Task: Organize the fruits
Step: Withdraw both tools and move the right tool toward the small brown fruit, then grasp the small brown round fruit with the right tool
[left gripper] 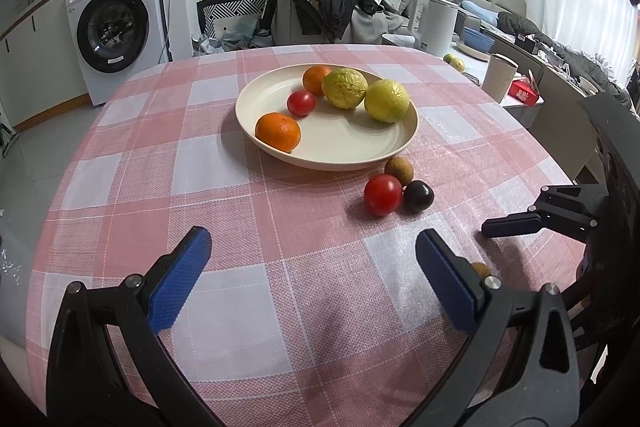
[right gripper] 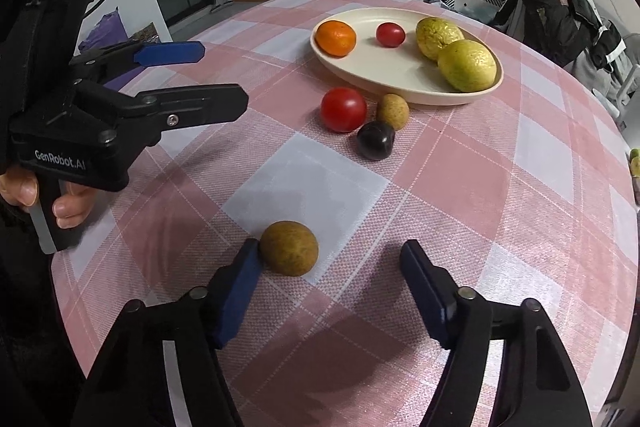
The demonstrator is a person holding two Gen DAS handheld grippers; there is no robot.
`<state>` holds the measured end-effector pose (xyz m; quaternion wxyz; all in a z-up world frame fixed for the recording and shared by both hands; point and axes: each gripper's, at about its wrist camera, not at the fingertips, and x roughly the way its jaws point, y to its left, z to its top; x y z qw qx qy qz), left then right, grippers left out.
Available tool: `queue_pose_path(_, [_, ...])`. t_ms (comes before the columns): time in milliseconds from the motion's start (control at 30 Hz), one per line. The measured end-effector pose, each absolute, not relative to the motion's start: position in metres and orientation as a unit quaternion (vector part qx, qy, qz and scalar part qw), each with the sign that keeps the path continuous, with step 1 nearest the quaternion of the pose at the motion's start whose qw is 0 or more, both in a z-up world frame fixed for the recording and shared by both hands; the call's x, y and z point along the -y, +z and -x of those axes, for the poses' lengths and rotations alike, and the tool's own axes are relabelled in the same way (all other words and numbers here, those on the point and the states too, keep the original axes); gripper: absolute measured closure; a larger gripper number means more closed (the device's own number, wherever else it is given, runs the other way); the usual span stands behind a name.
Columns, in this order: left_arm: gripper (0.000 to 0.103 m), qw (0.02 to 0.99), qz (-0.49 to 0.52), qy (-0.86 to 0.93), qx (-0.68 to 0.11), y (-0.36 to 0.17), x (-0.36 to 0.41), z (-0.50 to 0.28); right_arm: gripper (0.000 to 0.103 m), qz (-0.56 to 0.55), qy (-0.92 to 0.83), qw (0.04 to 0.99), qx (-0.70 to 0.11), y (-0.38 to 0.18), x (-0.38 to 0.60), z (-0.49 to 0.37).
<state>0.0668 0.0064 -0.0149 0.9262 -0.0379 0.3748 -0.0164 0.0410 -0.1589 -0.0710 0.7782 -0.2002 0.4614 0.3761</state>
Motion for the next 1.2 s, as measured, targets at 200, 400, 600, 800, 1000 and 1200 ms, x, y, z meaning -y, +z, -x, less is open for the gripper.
queue_pose_path(200, [0.002, 0.926, 0.038, -0.016, -0.375, -0.015, -0.006, -0.067, 0.044, 0.196, 0.370, 0.783, -0.460, -0.070, 0.162, -0.046])
queue_pose_path(400, [0.002, 0.926, 0.037, -0.016, -0.377, -0.017, -0.005, -0.067, 0.059, 0.195, 0.374, 0.783, -0.458, -0.070, 0.161, -0.047])
queue_pose_path(600, [0.002, 0.925, 0.037, -0.016, -0.377, -0.017, -0.005, -0.067, 0.064, 0.198, 0.379, 0.781, -0.455, -0.071, 0.159, -0.046])
queue_pose_path(800, [0.002, 0.925, 0.037, -0.016, -0.377, -0.017, -0.005, -0.067, 0.074, 0.194, 0.387, 0.779, -0.454, -0.070, 0.159, -0.045])
queue_pose_path(1000, [0.002, 0.923, 0.037, -0.015, -0.383, -0.024, -0.004, -0.068, 0.074, 0.180, 0.371, 0.795, -0.445, -0.065, 0.162, -0.051])
queue_pose_path(1200, [0.002, 0.916, 0.037, -0.012, -0.399, -0.033, -0.005, -0.075, 0.074, 0.147, 0.354, 0.814, -0.436, -0.057, 0.171, -0.062])
